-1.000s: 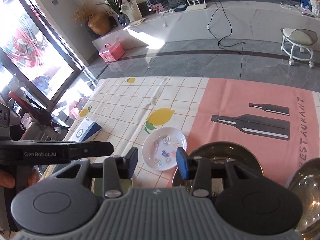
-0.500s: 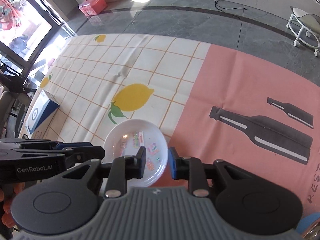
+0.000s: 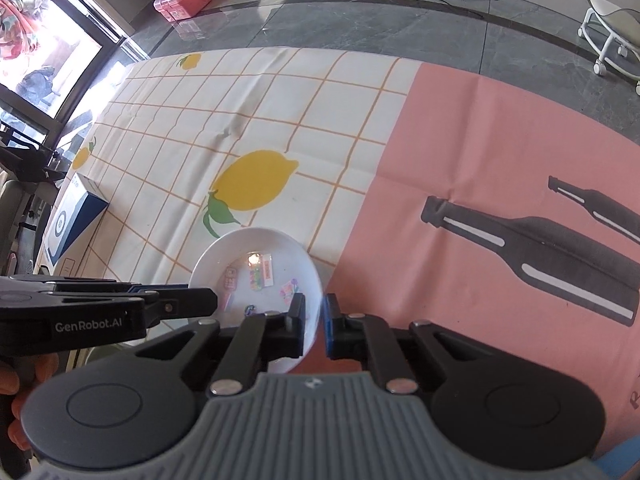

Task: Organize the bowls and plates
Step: 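Reach both tools to the small white candy dish and grip its rim, then lift the candy dish with both tools and carry it over the glass plate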

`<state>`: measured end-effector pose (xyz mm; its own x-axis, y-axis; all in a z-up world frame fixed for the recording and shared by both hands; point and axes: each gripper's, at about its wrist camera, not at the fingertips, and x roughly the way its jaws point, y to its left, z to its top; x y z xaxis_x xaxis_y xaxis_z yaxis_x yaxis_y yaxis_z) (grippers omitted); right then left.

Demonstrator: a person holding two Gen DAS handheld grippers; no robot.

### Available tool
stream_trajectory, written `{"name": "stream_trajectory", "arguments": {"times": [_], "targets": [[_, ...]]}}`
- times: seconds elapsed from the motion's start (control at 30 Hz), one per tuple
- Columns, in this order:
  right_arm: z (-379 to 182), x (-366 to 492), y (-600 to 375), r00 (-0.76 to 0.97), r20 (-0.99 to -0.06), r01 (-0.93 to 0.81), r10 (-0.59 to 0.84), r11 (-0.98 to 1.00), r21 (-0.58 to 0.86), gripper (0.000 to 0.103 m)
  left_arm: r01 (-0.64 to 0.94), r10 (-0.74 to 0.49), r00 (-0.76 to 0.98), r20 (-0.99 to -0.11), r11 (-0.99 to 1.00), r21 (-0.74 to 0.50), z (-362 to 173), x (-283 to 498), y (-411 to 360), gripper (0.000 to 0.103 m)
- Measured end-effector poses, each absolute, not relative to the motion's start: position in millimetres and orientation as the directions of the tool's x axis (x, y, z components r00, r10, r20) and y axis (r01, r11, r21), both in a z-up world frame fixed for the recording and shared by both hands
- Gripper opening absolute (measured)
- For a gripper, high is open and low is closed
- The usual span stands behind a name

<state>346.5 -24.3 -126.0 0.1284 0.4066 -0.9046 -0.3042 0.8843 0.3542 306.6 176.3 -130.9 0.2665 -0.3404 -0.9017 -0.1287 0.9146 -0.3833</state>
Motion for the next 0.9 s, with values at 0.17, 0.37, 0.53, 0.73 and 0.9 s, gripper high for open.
{"name": "stream_trajectory", "arguments": {"times": [0.17, 0.37, 0.53, 0.73, 0.9], "targets": [[-127.3, 347.1, -29.0, 0.136, -0.896, -0.27, 0.424, 0.886, 0.378, 0.0, -0.134, -0.328, 0.278, -0.903, 0.917, -0.375, -126.9, 304.7, 179.5, 0.003], [-103.4, 342.9, -30.3, 0.175, -0.876, -0.279, 0.45, 0.876, 0.394, 0.0, -0.139, -0.339, 0.328, -0.882, 0.906, -0.4, -103.3, 296.1, 186.7, 0.003], [-77.5, 327.2, -34.2, 0.214, -0.853, -0.295, 0.476, 0.864, 0.408, 0.0, -0.114, -0.334, 0.375, -0.865, 0.909, -0.401, -74.8, 275.8, 185.8, 0.003], [-45.0, 291.6, -42.5, 0.26, -0.825, -0.317, 0.502, 0.851, 0.418, 0.0, -0.096, -0.337, 0.432, -0.837, 0.905, -0.414, -40.0, 238.8, 183.8, 0.002], [-26.1, 251.9, -50.6, 0.286, -0.801, -0.327, 0.525, 0.84, 0.434, 0.0, -0.085, -0.328, 0.469, -0.82, 0.908, -0.411, -18.1, 199.7, 179.0, 0.002]]}}
